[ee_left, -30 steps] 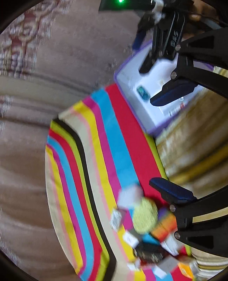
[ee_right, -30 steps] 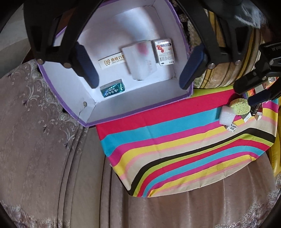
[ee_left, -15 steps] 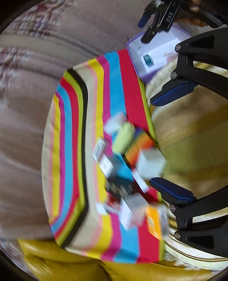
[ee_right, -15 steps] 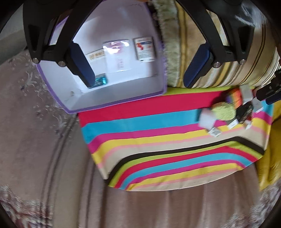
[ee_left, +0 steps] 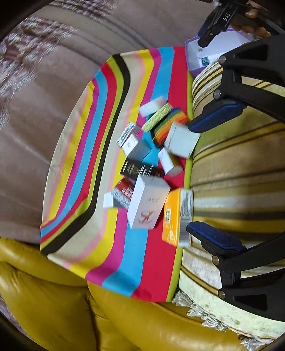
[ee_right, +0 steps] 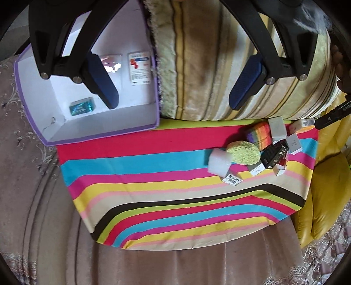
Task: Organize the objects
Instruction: 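Return both grippers to the remaining items on the cloth, then grasp the small white box with the left gripper while the right grasps the barcode card box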
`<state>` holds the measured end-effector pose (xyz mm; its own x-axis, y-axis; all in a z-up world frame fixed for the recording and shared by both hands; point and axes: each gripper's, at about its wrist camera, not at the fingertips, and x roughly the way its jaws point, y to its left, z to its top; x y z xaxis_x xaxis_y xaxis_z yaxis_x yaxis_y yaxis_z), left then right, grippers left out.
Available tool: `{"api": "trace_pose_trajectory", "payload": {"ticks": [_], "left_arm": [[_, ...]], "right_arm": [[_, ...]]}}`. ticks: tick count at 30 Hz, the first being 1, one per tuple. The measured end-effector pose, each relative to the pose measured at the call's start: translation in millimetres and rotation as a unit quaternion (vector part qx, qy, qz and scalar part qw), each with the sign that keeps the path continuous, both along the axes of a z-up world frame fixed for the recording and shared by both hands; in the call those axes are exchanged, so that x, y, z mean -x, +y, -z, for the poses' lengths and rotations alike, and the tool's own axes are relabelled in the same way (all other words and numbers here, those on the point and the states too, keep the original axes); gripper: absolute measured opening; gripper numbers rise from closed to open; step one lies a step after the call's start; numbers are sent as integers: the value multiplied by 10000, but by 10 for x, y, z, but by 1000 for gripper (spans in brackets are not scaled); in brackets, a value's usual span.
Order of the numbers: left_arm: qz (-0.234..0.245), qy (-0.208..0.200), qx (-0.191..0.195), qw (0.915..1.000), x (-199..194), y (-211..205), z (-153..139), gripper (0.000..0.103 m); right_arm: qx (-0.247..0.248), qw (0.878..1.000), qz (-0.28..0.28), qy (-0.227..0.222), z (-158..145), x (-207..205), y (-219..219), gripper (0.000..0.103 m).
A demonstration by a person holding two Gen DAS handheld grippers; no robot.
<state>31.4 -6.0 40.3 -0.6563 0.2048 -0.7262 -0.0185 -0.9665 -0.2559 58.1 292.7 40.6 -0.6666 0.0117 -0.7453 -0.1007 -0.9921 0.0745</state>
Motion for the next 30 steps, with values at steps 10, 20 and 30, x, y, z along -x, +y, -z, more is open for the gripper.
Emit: {"api": "trace_pose_trajectory", "payload": {"ticks": [10,20,30], "left_arm": [[-349,97,25,9993,398,-158,-67,84],[-382,-173,-93,9991,1235,-242,-114,84],[-323,-874,-72,9956,1985,-311,172,84]], "right_arm": [[26,9996,-251,-119,-15,512,-225,101],[-365,9970,-681,-75,-99,1258,-615,101],[-544,9929,-1004,-322,41,1970,-937,101]]}}
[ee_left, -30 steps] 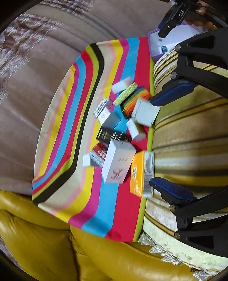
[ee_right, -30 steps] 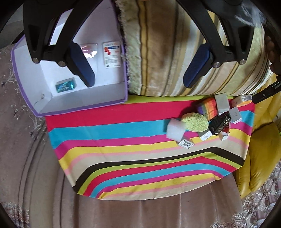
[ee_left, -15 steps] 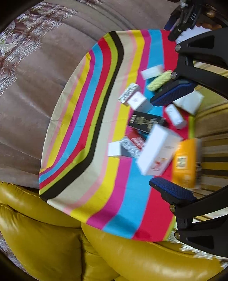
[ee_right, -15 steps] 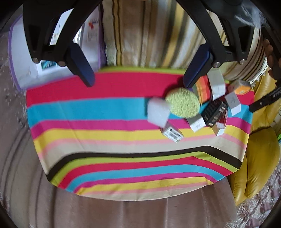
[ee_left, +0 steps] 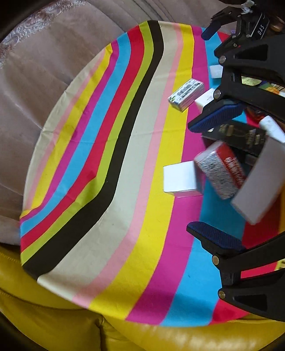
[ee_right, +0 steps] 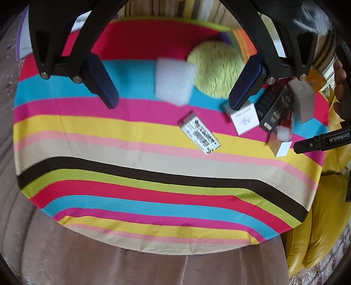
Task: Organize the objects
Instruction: 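Grasp the small white box with the left gripper while the right grasps the barcode card box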
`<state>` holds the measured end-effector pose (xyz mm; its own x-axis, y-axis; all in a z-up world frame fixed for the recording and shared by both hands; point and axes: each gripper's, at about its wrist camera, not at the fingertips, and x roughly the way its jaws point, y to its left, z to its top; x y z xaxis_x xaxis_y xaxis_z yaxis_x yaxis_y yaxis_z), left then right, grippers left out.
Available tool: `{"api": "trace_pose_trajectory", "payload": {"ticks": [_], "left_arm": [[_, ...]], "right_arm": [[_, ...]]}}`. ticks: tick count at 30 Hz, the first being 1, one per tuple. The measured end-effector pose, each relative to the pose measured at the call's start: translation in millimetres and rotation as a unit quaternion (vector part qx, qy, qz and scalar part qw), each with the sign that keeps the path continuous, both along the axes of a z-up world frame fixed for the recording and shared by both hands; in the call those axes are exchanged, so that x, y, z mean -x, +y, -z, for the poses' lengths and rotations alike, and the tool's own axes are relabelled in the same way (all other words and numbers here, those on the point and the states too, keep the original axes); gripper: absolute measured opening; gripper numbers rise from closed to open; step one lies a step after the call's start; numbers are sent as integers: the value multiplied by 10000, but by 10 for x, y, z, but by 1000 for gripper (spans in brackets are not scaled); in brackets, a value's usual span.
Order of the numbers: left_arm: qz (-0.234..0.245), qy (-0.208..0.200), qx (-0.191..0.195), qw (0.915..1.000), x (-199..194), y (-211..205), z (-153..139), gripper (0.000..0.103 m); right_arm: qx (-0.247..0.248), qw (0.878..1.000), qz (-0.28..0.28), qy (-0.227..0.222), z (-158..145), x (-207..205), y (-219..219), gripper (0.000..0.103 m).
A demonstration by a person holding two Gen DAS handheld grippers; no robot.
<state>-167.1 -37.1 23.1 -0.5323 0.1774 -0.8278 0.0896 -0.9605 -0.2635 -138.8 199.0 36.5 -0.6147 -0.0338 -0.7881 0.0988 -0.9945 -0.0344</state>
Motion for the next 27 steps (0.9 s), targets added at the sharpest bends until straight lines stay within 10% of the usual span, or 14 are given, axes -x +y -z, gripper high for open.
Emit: {"api": "trace_pose_trajectory", "payload": {"ticks": [14,19,27], "left_arm": [[223,-547,18,9983,356,-9,367,58],[253,-562,-31,9981,359,-19,438,37],[179,30,-173,9997,257,-4,192,36]], "right_arm": [[-480,9948,-474,-768,478,763,-216,101],[-452,9917,-624,-1027,620,868,-224,73],[83,9924,-642,-1045,634,805,-140,37]]}}
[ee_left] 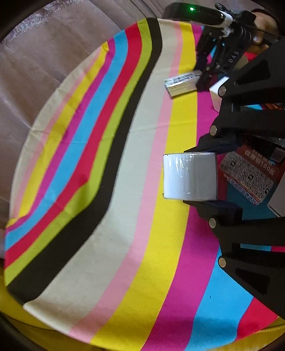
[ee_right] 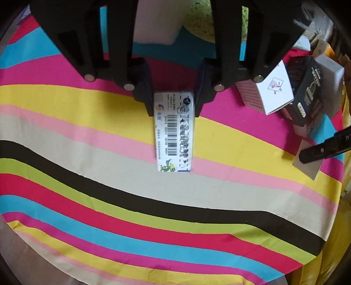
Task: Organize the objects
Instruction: 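Grasp the small white box with the left gripper while the right grasps the barcode card box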
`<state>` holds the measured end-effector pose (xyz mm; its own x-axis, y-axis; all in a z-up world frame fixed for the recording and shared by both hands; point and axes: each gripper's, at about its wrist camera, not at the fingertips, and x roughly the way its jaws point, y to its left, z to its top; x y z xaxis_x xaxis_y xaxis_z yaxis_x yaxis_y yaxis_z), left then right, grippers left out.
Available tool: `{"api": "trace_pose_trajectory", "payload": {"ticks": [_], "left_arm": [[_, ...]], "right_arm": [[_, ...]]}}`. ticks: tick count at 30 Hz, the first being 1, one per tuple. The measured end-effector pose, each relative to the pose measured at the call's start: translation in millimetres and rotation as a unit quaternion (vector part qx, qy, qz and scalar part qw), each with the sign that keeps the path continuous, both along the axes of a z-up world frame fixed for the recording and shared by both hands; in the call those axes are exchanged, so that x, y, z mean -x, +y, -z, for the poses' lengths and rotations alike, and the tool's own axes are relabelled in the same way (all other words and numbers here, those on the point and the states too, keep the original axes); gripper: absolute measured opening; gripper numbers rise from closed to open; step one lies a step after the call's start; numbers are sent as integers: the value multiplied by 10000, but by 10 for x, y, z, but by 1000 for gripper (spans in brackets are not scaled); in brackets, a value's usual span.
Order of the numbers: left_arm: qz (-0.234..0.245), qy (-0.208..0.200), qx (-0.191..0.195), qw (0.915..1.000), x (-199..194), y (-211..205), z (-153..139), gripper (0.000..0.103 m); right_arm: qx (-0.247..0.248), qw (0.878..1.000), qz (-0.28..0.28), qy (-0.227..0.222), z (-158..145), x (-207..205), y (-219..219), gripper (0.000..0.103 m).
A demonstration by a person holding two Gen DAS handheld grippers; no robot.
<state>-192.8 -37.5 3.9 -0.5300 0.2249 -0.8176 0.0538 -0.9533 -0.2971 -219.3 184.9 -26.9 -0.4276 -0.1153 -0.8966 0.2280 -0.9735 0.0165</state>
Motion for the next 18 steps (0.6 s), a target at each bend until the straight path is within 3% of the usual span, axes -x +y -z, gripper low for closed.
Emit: {"api": "trace_pose_trajectory", "payload": {"ticks": [9,18], "left_arm": [[-134,713,-126,9973,-437,161,-253,36],[102,860,-372,9956,-897,525,-302,36]], "right_arm": [[410,9971,374,530,-341,-447,234,37],[637,9941,632,610,-475,-958,384,37]]}}
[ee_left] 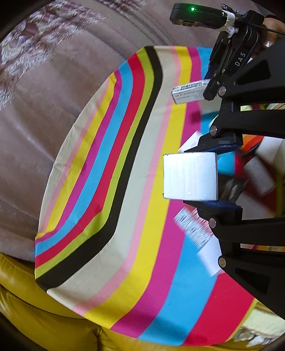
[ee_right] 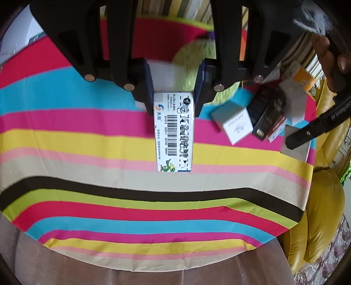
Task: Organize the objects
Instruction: 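Grasp the small white box with the left gripper while the right grasps the barcode card box, then carry both boxes into the purple-rimmed box and release them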
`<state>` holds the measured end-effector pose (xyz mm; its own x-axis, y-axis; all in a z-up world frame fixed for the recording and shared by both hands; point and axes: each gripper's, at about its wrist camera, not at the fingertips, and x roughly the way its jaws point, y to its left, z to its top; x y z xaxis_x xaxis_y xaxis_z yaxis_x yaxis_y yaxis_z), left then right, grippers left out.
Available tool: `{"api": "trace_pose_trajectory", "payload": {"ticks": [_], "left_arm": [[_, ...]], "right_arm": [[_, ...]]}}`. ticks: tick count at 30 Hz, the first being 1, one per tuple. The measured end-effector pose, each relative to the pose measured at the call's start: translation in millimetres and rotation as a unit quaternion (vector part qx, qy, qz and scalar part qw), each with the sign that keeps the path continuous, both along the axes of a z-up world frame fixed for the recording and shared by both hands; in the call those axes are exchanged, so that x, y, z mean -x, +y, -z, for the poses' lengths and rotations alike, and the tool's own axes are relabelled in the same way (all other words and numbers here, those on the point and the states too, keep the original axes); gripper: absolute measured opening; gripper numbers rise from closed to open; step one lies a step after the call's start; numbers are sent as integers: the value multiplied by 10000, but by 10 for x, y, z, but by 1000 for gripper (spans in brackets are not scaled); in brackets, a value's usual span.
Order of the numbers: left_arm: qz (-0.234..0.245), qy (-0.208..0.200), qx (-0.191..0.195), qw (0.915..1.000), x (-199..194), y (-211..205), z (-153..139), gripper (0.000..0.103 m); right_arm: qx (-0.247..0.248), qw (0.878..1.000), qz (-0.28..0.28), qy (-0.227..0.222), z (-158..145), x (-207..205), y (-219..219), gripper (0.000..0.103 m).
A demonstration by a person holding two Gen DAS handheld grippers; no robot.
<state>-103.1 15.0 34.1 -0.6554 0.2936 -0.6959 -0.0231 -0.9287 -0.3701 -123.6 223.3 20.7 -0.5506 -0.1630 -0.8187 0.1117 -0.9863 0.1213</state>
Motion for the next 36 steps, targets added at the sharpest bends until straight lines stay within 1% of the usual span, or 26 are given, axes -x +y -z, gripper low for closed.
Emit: {"api": "trace_pose_trajectory", "payload": {"ticks": [2,8,11,17,22,26,30,36], "left_arm": [[112,-13,-18,9999,-88,108,1,36],[658,-13,-58,9978,-371,514,-39,36],[989,8,-73,9951,-477,747,-80,36],[1568,-135,-228,9873,-655,1150,-68,36],[2113,-184,-371,9765,-801,1487,-60,36],[2482,-236,-390,9676,-872,1741,-34,36],[2854,-308,-403,9571,-911,1993,-7,36],[3265,-384,-299,9440,-963,2375,48,36]], "right_arm": [[30,10000,39,-10,12,-102,22,37],[53,9997,212,-65,20,-485,197,37],[16,9995,293,-106,31,-689,308,37],[14,9978,653,-113,-4,-1045,656,37],[-66,9948,1013,-83,-79,-1370,987,37],[-157,9904,1367,-108,-104,-1627,1281,37],[-241,9837,1771,-194,-89,-1854,1602,37],[-356,9682,2443,-409,13,-2180,2076,37]]}}
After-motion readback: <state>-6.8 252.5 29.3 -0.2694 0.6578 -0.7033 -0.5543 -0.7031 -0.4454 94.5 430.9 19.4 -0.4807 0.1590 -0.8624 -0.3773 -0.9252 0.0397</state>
